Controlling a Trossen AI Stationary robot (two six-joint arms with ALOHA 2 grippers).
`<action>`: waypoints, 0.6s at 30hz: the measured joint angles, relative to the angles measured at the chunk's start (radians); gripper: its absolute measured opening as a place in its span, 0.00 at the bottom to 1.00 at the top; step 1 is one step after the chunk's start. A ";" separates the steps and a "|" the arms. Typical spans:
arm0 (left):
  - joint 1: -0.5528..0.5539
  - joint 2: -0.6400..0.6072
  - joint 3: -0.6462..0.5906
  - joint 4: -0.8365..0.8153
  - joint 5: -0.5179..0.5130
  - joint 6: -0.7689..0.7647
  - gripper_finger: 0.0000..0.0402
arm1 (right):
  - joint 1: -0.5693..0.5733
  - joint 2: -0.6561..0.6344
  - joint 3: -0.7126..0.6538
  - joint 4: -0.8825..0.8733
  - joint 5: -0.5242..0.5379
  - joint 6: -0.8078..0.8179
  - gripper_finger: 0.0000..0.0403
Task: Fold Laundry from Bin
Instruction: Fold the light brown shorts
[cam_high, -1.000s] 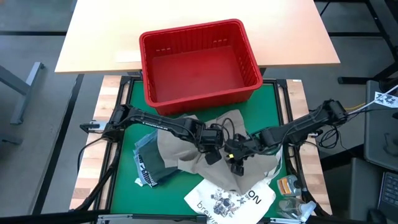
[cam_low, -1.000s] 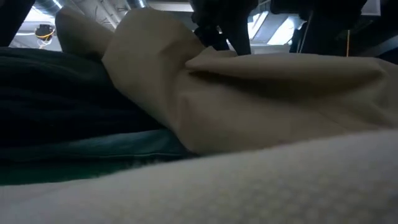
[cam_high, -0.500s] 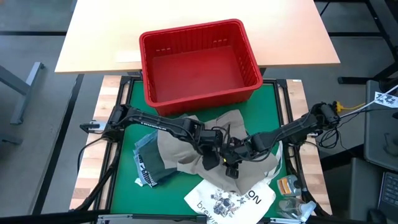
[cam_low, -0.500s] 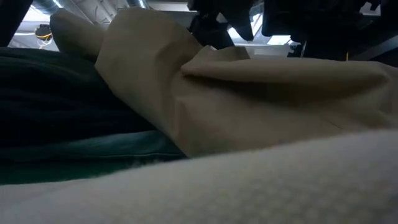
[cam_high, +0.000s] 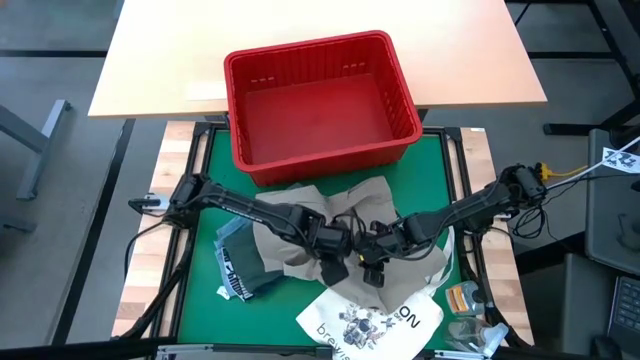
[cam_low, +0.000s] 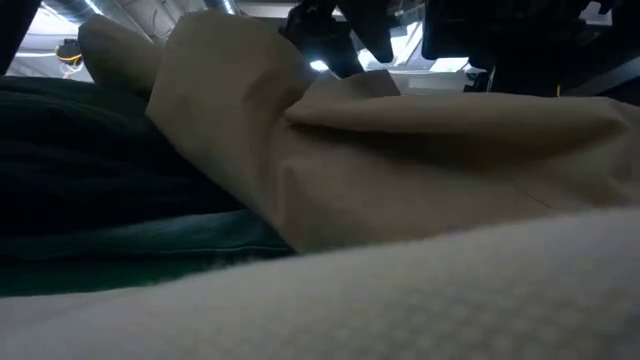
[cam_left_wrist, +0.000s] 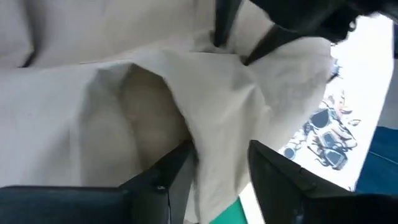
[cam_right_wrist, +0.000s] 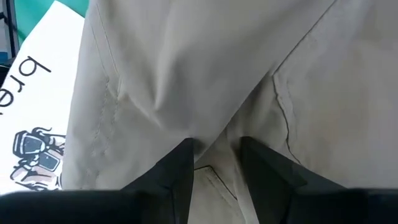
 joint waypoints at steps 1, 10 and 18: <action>-0.006 0.000 0.000 0.003 -0.002 0.000 0.36 | 0.000 -0.002 0.000 0.000 0.000 0.000 0.33; -0.045 0.046 -0.005 0.022 0.000 -0.003 0.19 | 0.000 -0.004 0.000 -0.010 -0.008 0.000 0.33; -0.074 0.012 -0.005 0.021 0.012 -0.072 0.01 | 0.010 -0.051 0.025 -0.146 -0.043 0.000 0.33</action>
